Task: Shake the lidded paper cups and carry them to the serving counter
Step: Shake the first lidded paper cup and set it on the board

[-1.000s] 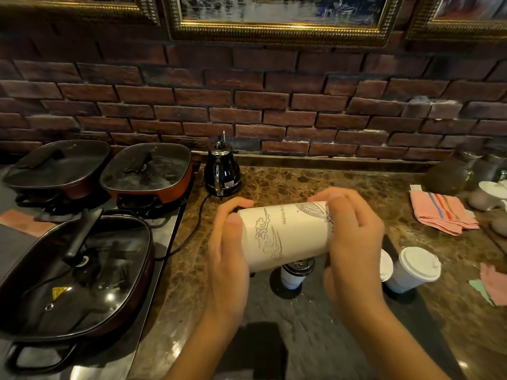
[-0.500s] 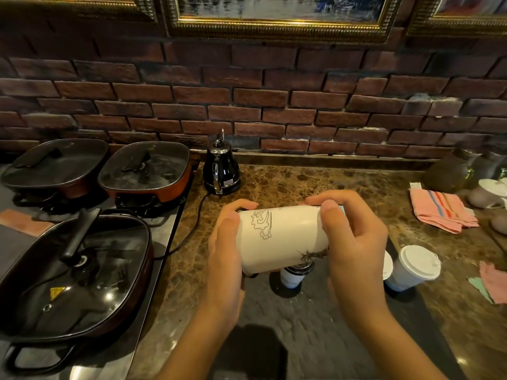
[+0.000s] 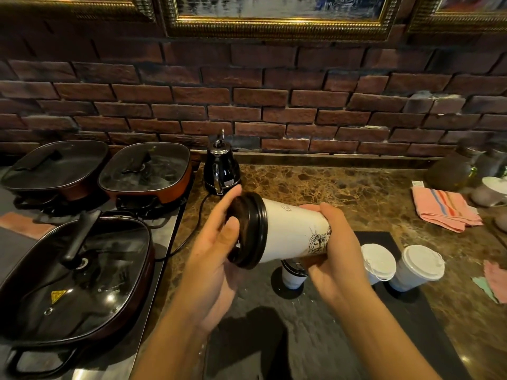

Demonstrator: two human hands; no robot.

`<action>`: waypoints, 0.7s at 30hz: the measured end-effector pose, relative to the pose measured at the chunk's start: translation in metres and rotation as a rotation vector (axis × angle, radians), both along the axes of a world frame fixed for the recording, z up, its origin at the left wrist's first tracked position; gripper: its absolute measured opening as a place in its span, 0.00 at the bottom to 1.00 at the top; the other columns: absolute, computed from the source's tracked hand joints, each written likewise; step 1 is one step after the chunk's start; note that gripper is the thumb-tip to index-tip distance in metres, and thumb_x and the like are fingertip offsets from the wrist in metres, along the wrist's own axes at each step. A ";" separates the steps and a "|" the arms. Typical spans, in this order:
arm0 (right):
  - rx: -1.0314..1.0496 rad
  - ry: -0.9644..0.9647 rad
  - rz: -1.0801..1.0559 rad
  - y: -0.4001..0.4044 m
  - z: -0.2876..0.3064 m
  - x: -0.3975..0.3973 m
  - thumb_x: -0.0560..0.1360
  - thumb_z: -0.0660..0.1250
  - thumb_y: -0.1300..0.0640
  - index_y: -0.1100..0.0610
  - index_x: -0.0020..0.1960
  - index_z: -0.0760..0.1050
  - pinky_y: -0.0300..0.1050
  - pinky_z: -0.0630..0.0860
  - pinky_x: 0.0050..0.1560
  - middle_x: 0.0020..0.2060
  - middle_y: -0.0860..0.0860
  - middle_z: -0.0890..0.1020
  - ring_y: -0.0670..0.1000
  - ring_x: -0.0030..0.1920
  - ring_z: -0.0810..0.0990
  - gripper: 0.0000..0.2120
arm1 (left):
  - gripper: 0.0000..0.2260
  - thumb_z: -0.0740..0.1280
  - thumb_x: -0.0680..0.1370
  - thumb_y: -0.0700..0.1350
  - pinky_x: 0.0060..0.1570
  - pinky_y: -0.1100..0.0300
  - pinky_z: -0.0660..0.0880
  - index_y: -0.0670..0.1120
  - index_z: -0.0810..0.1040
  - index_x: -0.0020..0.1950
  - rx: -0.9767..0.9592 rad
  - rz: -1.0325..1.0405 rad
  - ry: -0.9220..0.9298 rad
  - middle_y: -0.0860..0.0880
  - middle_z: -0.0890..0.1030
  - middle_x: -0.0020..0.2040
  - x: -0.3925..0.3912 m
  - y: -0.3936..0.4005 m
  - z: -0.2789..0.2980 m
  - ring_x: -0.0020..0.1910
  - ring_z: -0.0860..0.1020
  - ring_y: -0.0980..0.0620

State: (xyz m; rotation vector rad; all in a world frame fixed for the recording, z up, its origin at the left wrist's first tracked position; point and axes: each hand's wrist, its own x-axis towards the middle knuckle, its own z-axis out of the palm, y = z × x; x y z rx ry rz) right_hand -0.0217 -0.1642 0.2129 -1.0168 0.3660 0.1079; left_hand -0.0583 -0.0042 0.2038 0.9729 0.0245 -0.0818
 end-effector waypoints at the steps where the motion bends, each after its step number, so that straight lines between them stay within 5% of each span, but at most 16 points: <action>1: -0.027 -0.017 0.008 0.002 -0.002 0.002 0.79 0.62 0.54 0.55 0.41 0.81 0.48 0.71 0.38 0.37 0.54 0.81 0.51 0.37 0.78 0.13 | 0.23 0.70 0.75 0.49 0.51 0.45 0.83 0.53 0.75 0.71 -0.083 -0.035 0.035 0.44 0.81 0.66 0.000 0.000 -0.003 0.63 0.80 0.41; 5: -0.448 -0.182 -0.037 0.010 -0.017 0.010 0.80 0.61 0.56 0.49 0.45 0.83 0.49 0.71 0.44 0.42 0.45 0.82 0.49 0.45 0.78 0.12 | 0.32 0.84 0.57 0.56 0.54 0.34 0.79 0.46 0.86 0.58 -0.295 -0.158 0.222 0.37 0.82 0.62 0.000 -0.001 -0.011 0.60 0.81 0.34; 10: -0.932 -0.576 0.038 0.016 -0.035 0.009 0.82 0.62 0.60 0.51 0.55 0.80 0.24 0.67 0.53 0.57 0.49 0.77 0.36 0.58 0.73 0.09 | 0.19 0.69 0.72 0.53 0.52 0.41 0.81 0.45 0.86 0.57 -0.285 0.046 0.294 0.38 0.84 0.58 0.005 0.002 -0.024 0.55 0.84 0.37; 12: -0.936 -0.597 0.142 0.021 -0.039 0.010 0.82 0.62 0.56 0.51 0.60 0.80 0.25 0.67 0.59 0.61 0.48 0.76 0.39 0.63 0.73 0.11 | 0.22 0.67 0.74 0.53 0.53 0.45 0.83 0.47 0.80 0.65 -0.209 0.091 0.258 0.40 0.84 0.61 0.009 0.007 -0.028 0.58 0.83 0.40; 17: -0.753 -0.562 0.456 0.036 -0.051 0.014 0.79 0.56 0.36 0.44 0.75 0.67 0.49 0.65 0.75 0.72 0.41 0.71 0.41 0.75 0.65 0.26 | 0.23 0.68 0.75 0.52 0.61 0.41 0.76 0.49 0.76 0.69 0.074 0.214 0.150 0.44 0.83 0.62 0.021 0.007 -0.036 0.62 0.81 0.44; 21: -0.634 -0.555 0.475 0.045 -0.066 0.029 0.83 0.57 0.46 0.46 0.73 0.70 0.46 0.71 0.70 0.66 0.42 0.78 0.41 0.68 0.74 0.19 | 0.24 0.60 0.78 0.59 0.66 0.42 0.74 0.48 0.77 0.68 0.114 0.228 0.221 0.43 0.83 0.62 0.032 0.012 -0.055 0.64 0.80 0.46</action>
